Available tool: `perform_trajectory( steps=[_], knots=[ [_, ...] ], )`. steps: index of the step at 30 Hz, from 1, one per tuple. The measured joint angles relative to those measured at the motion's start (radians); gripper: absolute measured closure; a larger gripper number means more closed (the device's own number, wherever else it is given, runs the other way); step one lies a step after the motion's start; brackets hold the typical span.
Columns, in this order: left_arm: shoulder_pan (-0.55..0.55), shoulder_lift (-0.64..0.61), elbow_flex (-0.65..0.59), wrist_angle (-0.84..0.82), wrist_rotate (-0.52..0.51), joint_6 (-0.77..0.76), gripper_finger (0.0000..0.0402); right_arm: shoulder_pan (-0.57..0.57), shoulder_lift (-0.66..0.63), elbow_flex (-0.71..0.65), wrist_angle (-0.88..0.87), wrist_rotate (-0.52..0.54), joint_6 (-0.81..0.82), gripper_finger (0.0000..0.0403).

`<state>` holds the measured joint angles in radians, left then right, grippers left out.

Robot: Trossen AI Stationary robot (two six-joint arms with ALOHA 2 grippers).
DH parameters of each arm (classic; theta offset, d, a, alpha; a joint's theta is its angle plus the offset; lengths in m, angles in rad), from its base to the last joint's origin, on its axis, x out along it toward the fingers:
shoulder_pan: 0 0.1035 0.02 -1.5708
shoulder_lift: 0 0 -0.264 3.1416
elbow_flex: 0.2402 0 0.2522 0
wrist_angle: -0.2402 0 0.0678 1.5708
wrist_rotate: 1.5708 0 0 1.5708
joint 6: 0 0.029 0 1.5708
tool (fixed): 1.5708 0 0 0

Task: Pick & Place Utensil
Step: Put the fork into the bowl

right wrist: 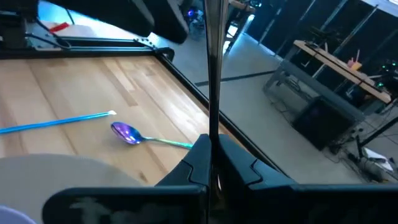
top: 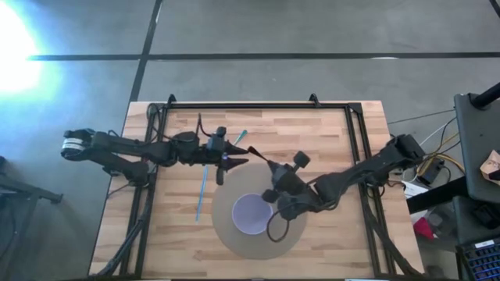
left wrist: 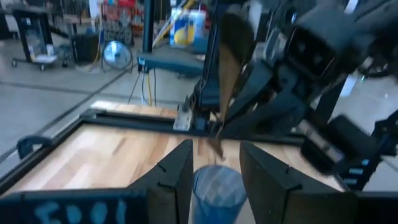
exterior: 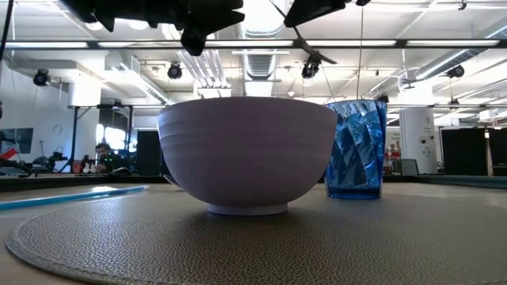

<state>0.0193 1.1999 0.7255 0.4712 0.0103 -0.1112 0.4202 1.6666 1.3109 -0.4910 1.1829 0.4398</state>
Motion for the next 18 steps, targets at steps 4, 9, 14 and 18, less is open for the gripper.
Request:
perform_trajectory(
  steps=[4,9,14,18],
  knots=[
    [-0.002,0.0,-0.029,0.063,0.001,-0.002,0.0278,-0.018,0.025,0.0,0.061,0.023,-0.004,0.0391],
    [-0.003,0.002,-0.028,0.095,0.001,-0.002,0.0278,-0.035,0.061,0.0,0.145,0.076,-0.042,0.0391],
    [-0.002,0.003,-0.026,0.12,-0.005,-0.002,0.0278,-0.047,0.083,0.0,0.258,0.079,-0.105,0.0391],
    [-0.002,0.003,-0.026,0.138,-0.022,-0.011,0.0278,-0.058,0.086,0.0,0.313,0.077,-0.153,0.0391]
  ],
)
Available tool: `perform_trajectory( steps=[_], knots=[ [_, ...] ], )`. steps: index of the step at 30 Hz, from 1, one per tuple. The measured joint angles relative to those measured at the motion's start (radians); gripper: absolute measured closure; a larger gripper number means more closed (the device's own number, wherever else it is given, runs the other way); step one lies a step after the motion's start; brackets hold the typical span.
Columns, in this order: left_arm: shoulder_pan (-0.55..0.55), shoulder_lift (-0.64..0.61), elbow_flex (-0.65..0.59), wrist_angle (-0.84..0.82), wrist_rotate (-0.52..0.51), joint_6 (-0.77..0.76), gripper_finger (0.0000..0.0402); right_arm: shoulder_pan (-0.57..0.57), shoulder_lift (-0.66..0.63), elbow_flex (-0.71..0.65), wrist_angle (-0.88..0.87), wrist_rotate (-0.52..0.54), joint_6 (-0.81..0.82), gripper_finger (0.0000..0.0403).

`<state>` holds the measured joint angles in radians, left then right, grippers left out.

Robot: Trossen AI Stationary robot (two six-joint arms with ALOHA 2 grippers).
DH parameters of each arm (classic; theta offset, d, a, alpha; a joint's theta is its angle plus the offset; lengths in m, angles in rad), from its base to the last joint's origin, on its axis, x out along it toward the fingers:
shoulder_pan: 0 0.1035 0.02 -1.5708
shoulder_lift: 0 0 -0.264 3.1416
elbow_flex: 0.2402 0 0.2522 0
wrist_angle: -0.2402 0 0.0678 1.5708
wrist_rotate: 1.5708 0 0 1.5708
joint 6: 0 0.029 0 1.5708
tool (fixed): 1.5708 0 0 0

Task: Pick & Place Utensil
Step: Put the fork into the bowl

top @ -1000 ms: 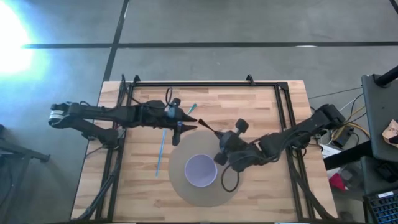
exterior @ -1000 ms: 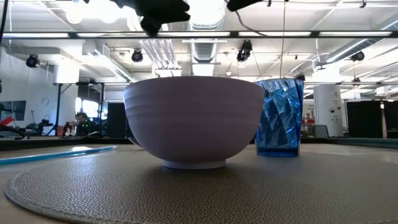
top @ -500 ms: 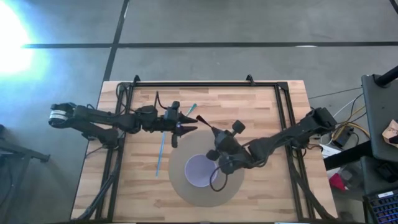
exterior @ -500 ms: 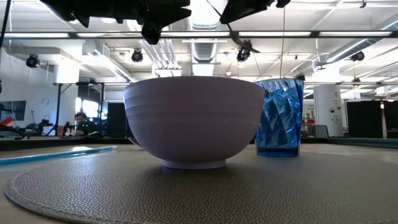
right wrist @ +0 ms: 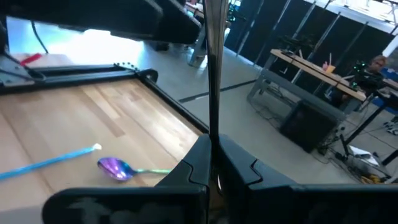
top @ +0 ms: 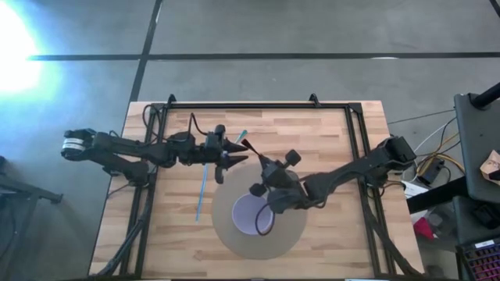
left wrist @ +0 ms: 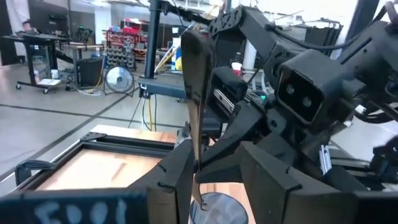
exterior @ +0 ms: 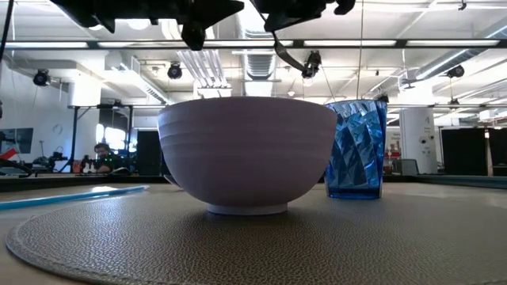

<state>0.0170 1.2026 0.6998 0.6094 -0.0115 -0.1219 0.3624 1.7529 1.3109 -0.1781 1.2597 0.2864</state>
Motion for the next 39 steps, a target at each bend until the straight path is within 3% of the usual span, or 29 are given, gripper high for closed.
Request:
perform_trajectory(
  steps=[10,16,23,27,33,39],
  knots=[
    [0.001,0.0,0.0,0.048,-0.07,-0.052,0.0278,-0.022,0.014,0.002,0.062,-0.023,-0.071,0.0391],
    [0.0,0.0,0.0,0.086,-0.163,-0.069,0.0278,-0.026,0.025,0.002,0.062,-0.031,-0.083,0.0391],
    [0.0,0.0,0.0,0.095,-0.175,-0.081,0.0283,-0.039,0.027,0.002,0.063,-0.034,-0.089,0.0391],
    [0.0,0.0,0.0,0.094,-0.174,-0.086,0.0313,-0.047,0.027,0.004,0.064,-0.035,-0.088,0.0391],
    [0.0,0.0,0.0,0.091,-0.174,-0.074,0.039,-0.047,0.027,0.004,0.064,-0.037,-0.085,0.0391],
    [0.0,0.0,0.0,0.091,-0.173,-0.07,0.0397,-0.047,0.027,0.004,0.063,-0.038,-0.087,0.0391]
  ],
)
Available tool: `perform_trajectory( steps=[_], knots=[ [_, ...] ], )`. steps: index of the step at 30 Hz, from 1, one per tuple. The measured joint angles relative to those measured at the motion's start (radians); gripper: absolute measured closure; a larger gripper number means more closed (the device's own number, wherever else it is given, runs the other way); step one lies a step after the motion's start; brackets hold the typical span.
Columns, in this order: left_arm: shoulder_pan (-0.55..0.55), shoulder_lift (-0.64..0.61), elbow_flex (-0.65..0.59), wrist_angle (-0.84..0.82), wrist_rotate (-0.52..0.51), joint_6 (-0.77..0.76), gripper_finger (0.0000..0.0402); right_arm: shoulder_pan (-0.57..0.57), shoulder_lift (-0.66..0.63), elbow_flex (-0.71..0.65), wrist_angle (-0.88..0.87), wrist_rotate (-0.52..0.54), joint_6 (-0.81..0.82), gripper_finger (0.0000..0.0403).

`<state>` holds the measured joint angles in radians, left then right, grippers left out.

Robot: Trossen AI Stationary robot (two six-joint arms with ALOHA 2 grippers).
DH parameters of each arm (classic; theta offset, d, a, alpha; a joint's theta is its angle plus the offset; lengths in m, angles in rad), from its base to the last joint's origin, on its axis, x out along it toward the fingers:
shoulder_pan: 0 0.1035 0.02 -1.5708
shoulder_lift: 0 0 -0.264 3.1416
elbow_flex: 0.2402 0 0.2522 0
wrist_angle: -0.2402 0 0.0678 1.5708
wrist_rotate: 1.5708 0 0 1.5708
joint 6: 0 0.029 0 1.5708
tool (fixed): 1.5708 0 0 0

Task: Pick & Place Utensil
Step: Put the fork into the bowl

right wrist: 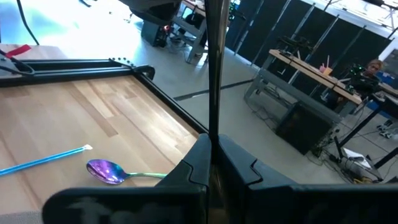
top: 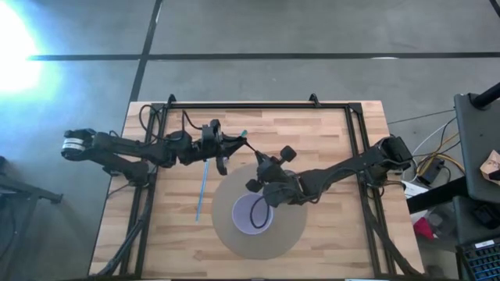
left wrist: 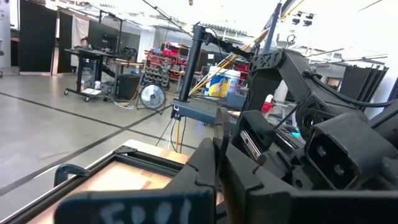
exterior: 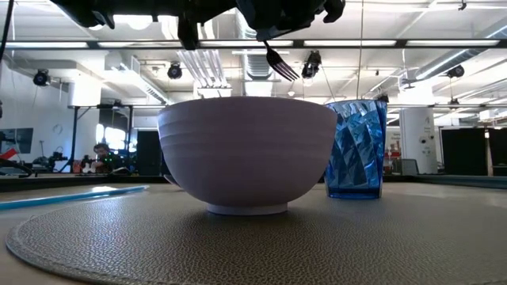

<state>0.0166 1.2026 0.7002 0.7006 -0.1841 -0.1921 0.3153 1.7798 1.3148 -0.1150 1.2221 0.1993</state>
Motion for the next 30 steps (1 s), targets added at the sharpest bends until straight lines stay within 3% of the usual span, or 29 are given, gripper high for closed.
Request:
perform_trajectory(
  steps=[12,25,30],
  knots=[
    [0.0,0.0,0.0,-0.003,0.007,0.002,0.04,0.001,-0.001,0.0,0.0,-0.003,-0.036,0.0362],
    [0.0,-0.017,0.0,-0.079,-0.037,-0.055,0.0401,0.01,-0.083,0.024,-0.042,-0.079,-0.134,0.0244],
    [0.0,-0.043,0.0,-0.132,-0.053,-0.088,0.0401,0.014,-0.163,0.023,-0.162,-0.114,-0.154,0.0222]
  ],
)
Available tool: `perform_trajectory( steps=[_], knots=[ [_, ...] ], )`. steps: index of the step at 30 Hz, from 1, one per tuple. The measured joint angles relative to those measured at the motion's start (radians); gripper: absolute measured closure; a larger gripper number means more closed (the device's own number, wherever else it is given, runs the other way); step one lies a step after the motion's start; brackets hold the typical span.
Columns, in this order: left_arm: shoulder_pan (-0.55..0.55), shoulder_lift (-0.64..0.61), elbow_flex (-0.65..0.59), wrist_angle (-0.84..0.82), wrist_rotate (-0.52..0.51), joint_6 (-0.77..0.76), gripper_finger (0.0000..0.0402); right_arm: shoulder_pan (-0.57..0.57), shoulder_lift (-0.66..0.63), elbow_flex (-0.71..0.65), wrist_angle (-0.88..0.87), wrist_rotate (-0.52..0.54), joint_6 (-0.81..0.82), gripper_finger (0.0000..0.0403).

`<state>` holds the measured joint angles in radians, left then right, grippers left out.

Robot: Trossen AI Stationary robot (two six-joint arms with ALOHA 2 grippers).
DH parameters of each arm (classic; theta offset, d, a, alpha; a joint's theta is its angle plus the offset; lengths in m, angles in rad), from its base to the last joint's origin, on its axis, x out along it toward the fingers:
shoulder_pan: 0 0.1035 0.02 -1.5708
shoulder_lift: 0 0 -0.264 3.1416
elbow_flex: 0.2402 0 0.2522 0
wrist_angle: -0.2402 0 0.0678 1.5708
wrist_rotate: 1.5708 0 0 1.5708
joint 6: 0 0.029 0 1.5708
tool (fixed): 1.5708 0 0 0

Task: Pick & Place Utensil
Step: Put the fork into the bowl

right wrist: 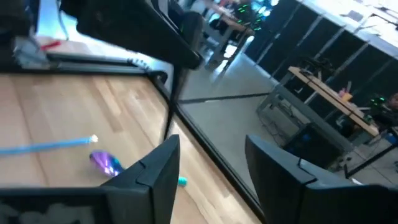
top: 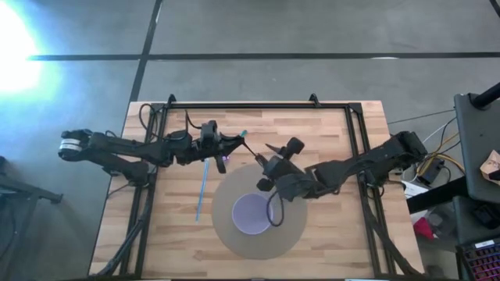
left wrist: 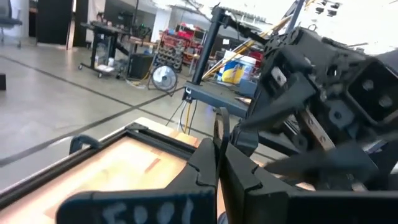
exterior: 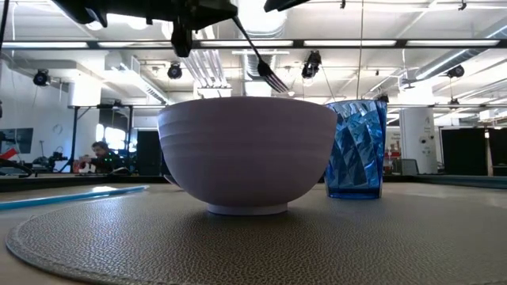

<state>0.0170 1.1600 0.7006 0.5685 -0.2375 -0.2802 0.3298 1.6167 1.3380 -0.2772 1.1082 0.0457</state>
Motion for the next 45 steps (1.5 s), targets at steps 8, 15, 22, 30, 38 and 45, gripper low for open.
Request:
perform_trajectory(
  steps=[8,15,22,30,38,45],
  knots=[
    [0.0,-0.044,0.0,-0.104,0.002,-0.084,0.0401,0.0,-0.135,-0.007,-0.222,-0.154,0.063,0.0223],
    [0.0,-0.054,0.0,-0.174,0.078,-0.187,0.0401,0.0,-0.224,-0.016,-0.384,-0.178,0.126,0.0232],
    [-0.011,-0.054,0.0,-0.195,0.176,-0.259,0.0401,-0.001,-0.286,-0.027,-0.496,-0.175,0.188,0.0242],
    [-0.041,-0.054,-0.001,-0.259,0.177,-0.315,0.0401,-0.001,-0.32,-0.032,-0.566,-0.175,0.189,0.025],
    [-0.107,-0.038,-0.001,-0.268,0.145,-0.347,0.0401,-0.002,-0.321,-0.033,-0.63,-0.173,0.183,0.0243],
    [-0.191,0.004,-0.002,-0.271,0.015,-0.362,0.0401,-0.004,-0.321,-0.033,-0.654,-0.171,0.179,0.0251]
  ],
)
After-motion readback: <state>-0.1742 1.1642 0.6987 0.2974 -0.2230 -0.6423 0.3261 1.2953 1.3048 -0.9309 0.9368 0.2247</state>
